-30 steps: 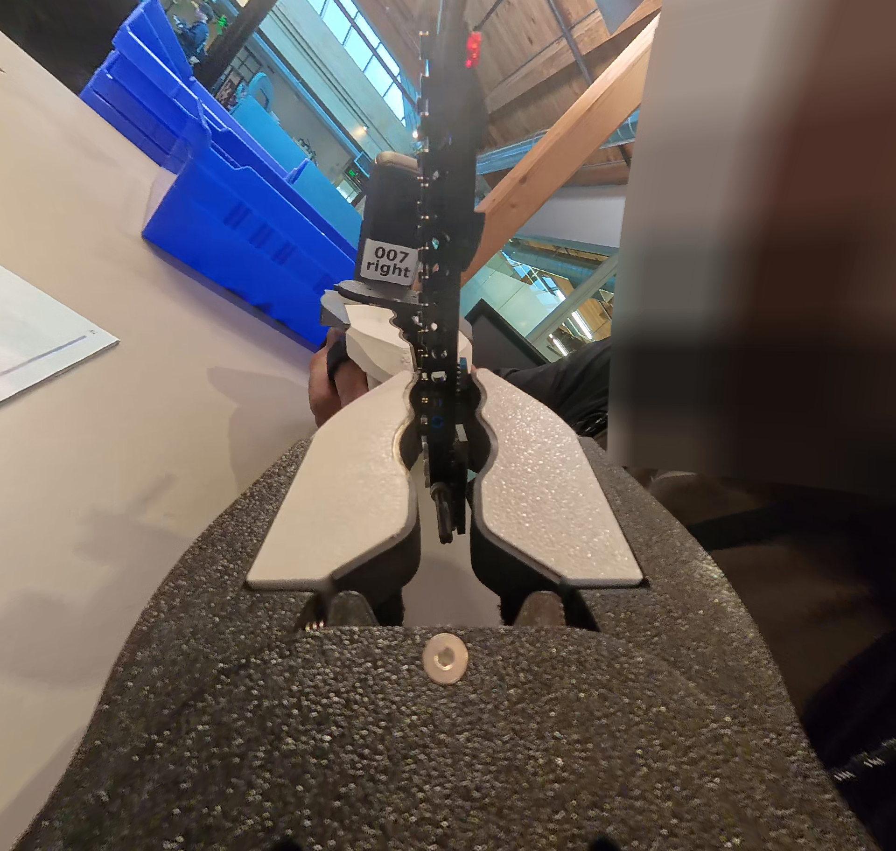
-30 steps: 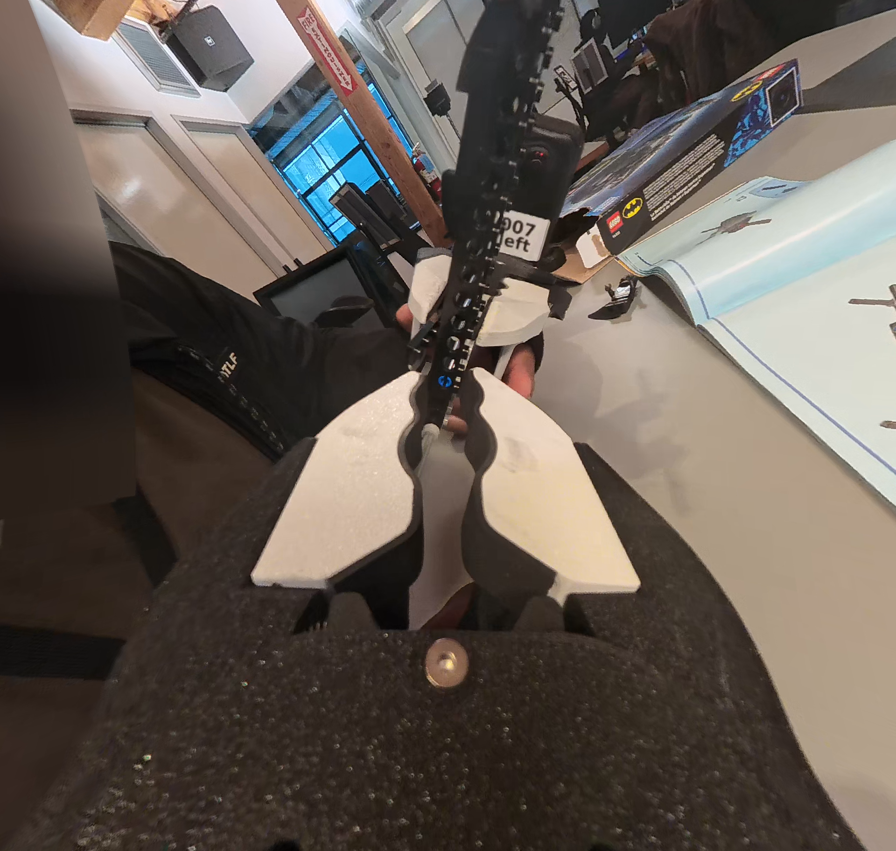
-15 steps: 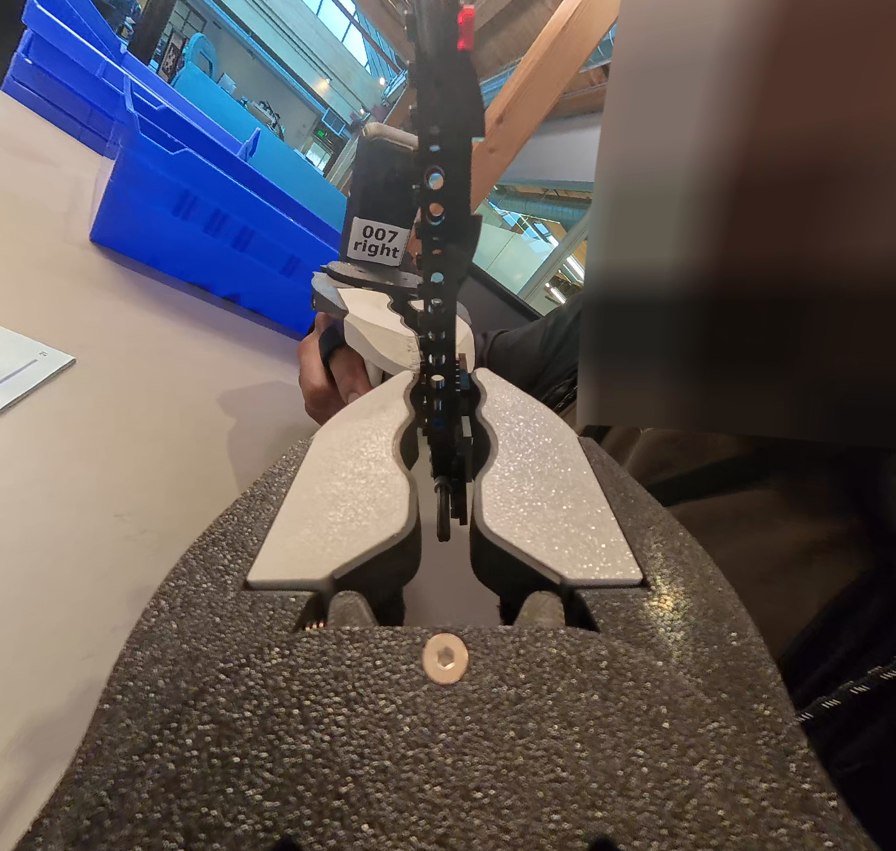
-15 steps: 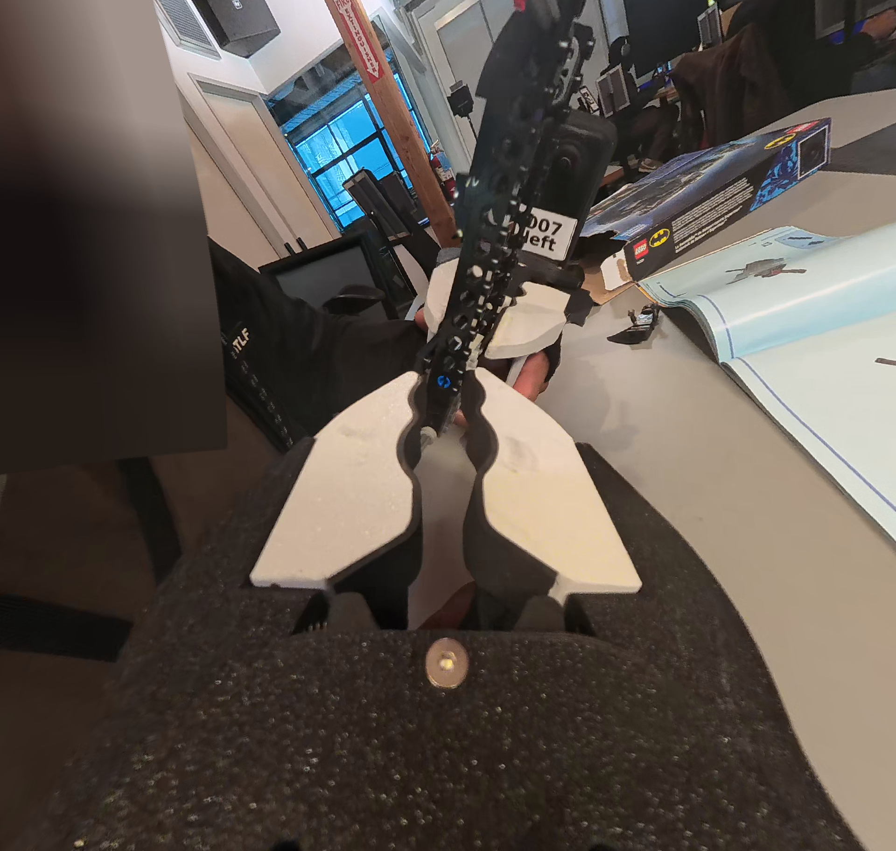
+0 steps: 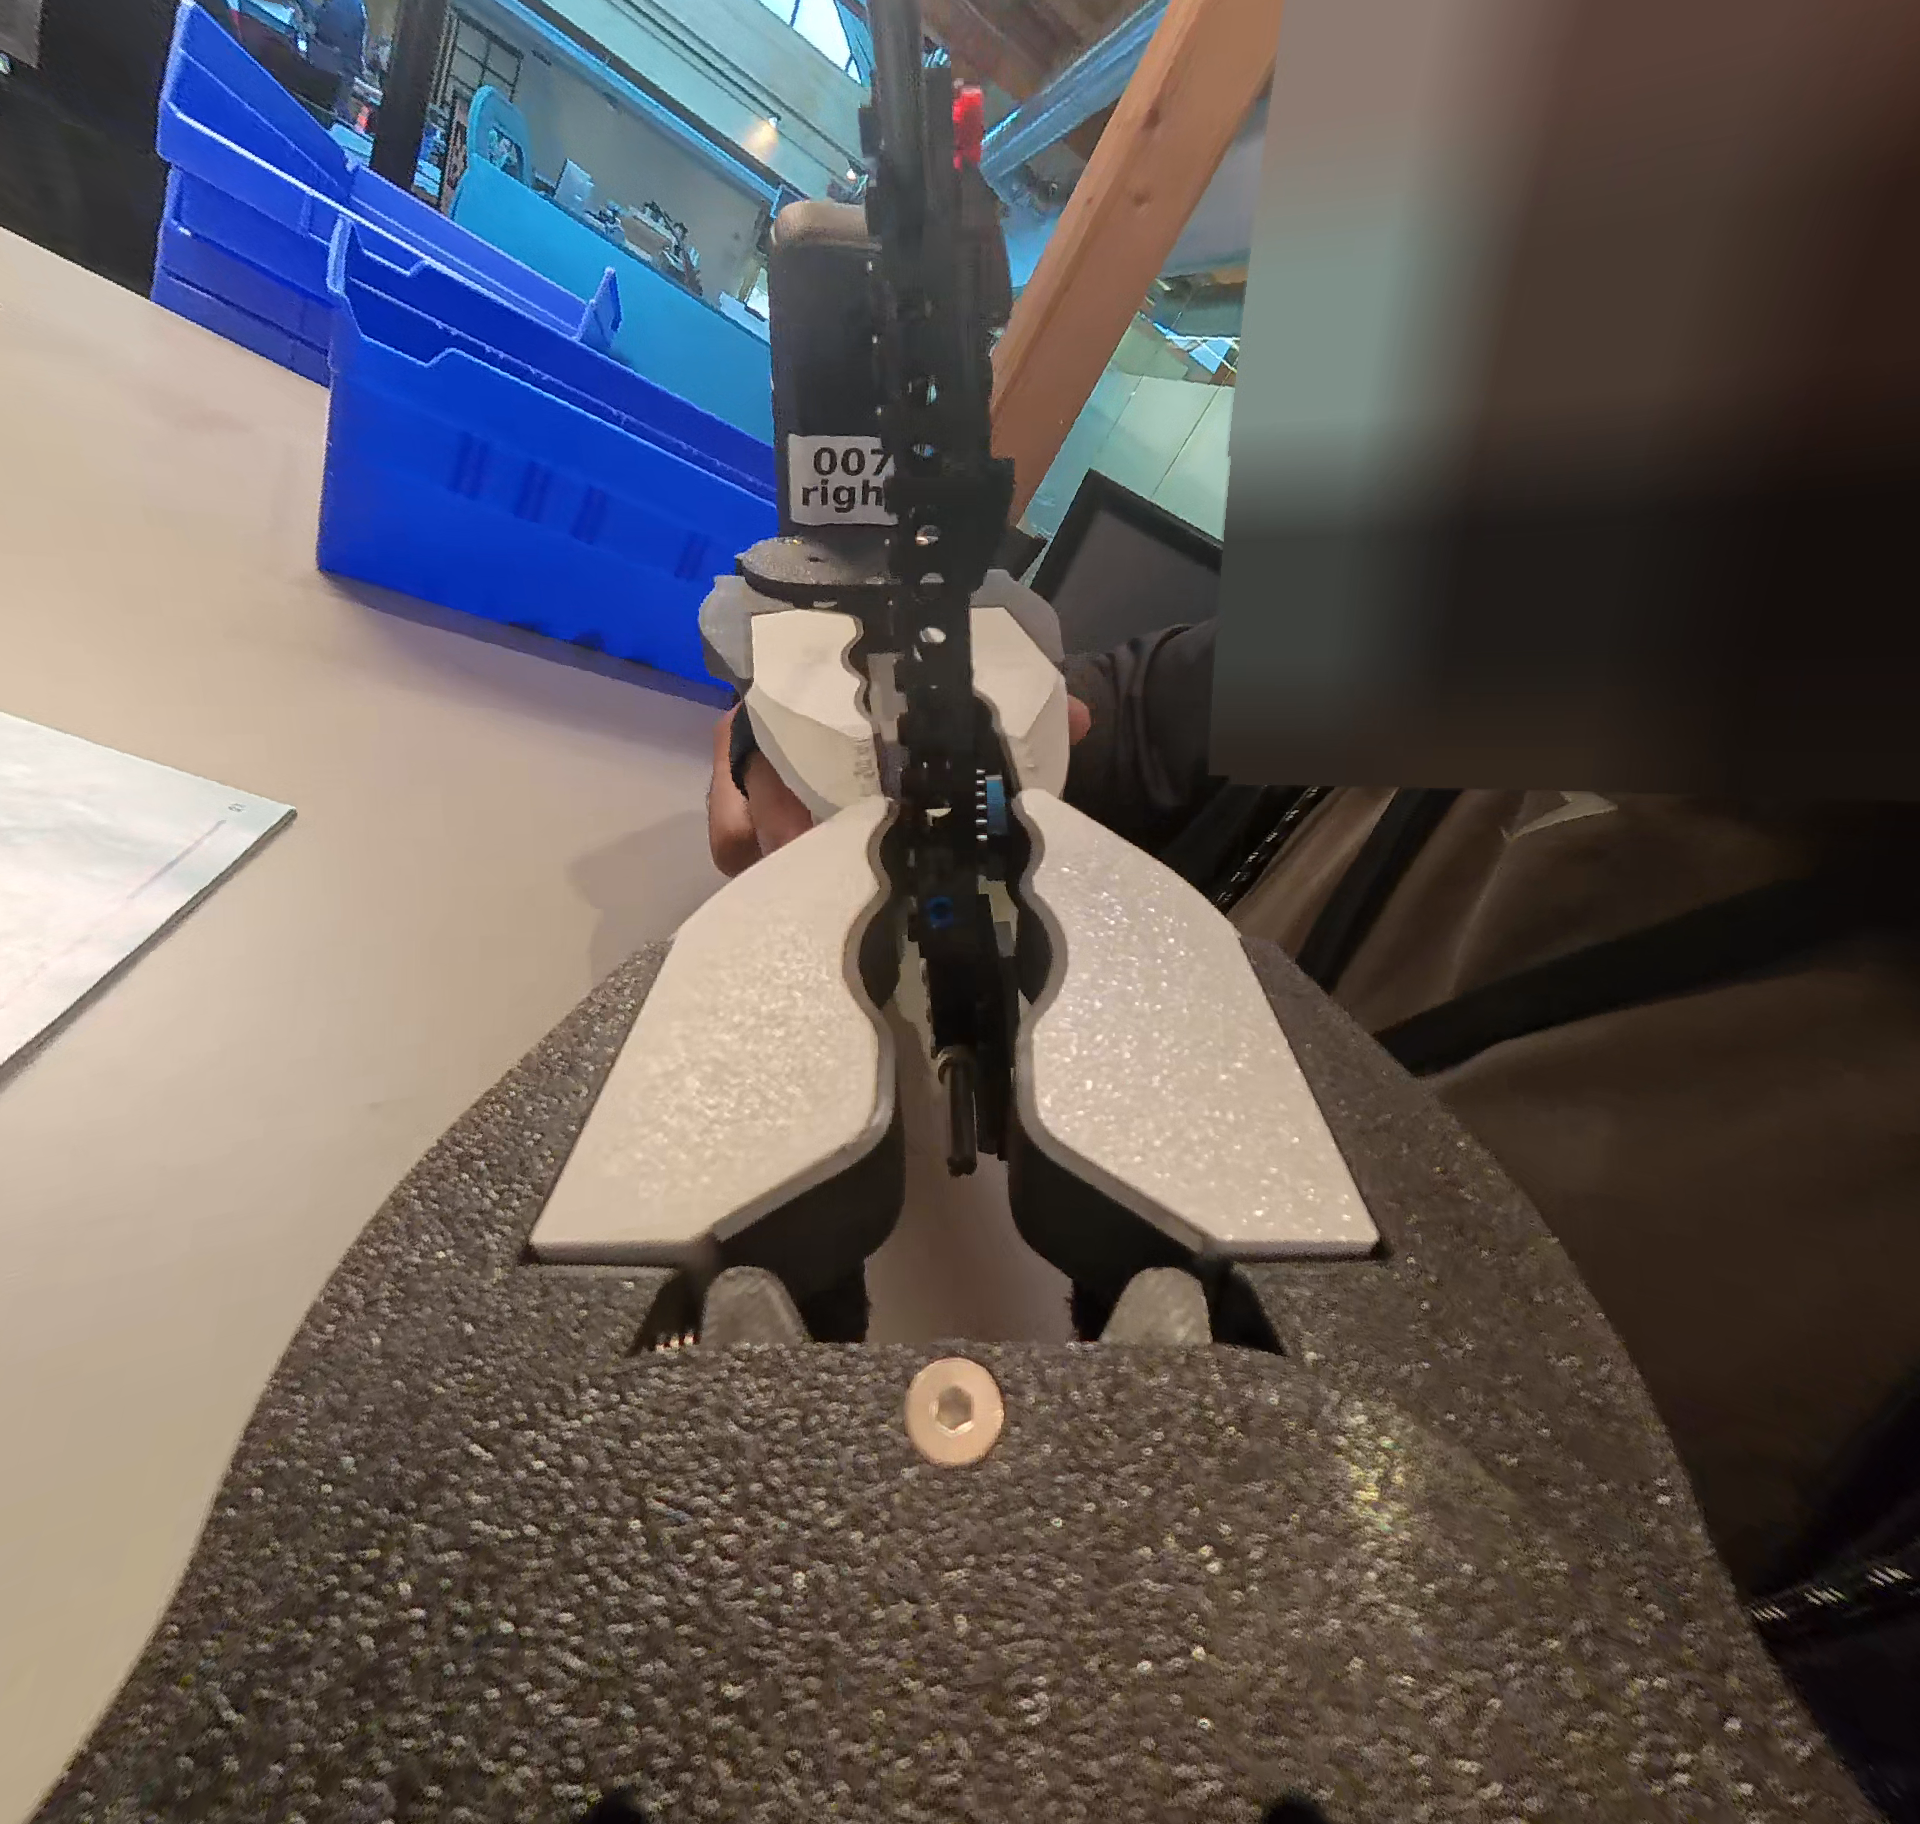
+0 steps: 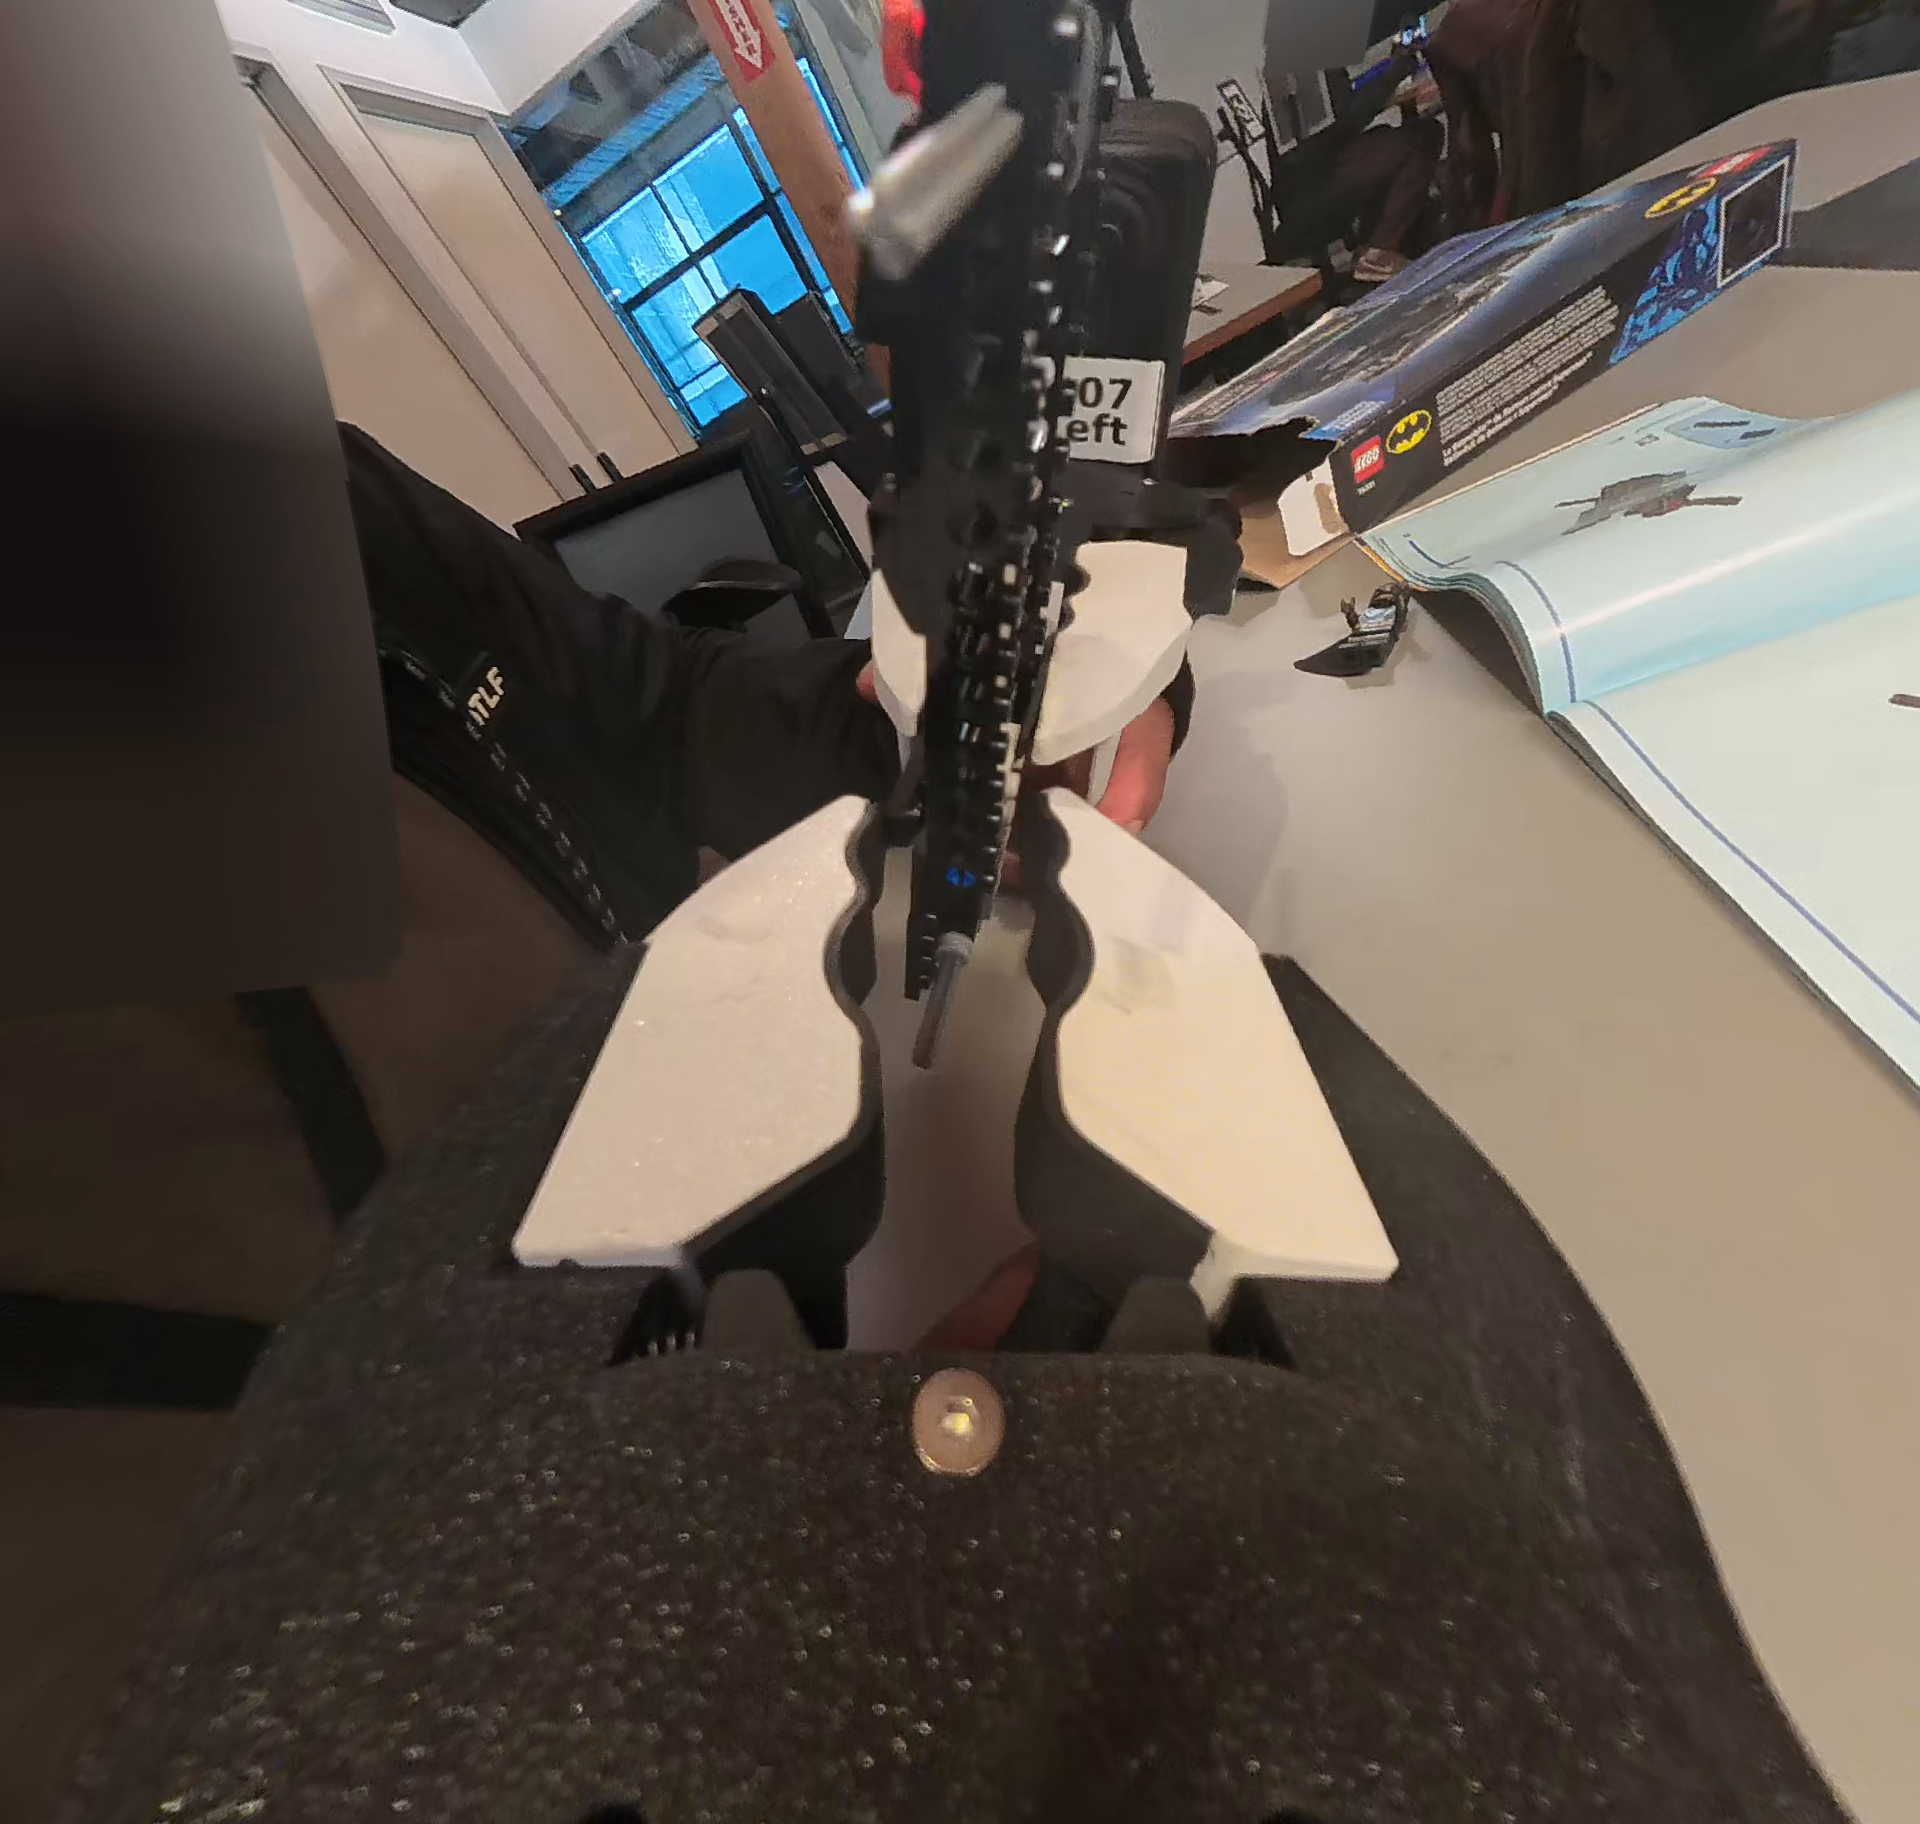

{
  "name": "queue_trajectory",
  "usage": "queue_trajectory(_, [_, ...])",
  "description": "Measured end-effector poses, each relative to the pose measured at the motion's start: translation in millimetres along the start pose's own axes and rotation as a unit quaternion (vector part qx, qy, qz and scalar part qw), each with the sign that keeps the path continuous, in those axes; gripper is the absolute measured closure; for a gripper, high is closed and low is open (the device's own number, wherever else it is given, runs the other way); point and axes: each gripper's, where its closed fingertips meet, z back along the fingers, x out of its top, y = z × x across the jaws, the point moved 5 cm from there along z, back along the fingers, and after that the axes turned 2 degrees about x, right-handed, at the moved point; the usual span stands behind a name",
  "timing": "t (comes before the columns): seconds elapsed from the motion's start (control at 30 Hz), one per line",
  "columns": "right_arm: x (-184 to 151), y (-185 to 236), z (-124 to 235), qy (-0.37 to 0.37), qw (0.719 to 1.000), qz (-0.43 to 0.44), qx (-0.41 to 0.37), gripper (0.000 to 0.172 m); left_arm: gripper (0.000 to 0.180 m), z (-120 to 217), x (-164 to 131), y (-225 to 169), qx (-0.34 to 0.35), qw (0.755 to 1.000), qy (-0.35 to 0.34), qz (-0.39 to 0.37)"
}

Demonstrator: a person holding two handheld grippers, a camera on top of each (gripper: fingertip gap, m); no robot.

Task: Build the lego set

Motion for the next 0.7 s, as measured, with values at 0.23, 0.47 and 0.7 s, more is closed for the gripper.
queue_trajectory(0.23, [5.6, -10.3, 8.9, -0.031, 0.997, -0.069, 0.001, 0.145, 0.163, 0.1, -2.7, 12.2, 0.020, 0.997, 0.007, 0.080])
queue_trajectory(0.47, [5.8, -35.5, 17.2, -0.052, 0.985, -0.160, -0.046, 0.149, 0.163, -0.8, -4.4, 23.8, 0.026, 0.982, -0.015, 0.184])
queue_trajectory(0.7, [2.3, -38.0, 16.4, -0.050, 0.976, -0.207, -0.037, 0.160, 0.163, -1.9, -7.8, 28.5, 0.047, 0.980, -0.003, 0.191])
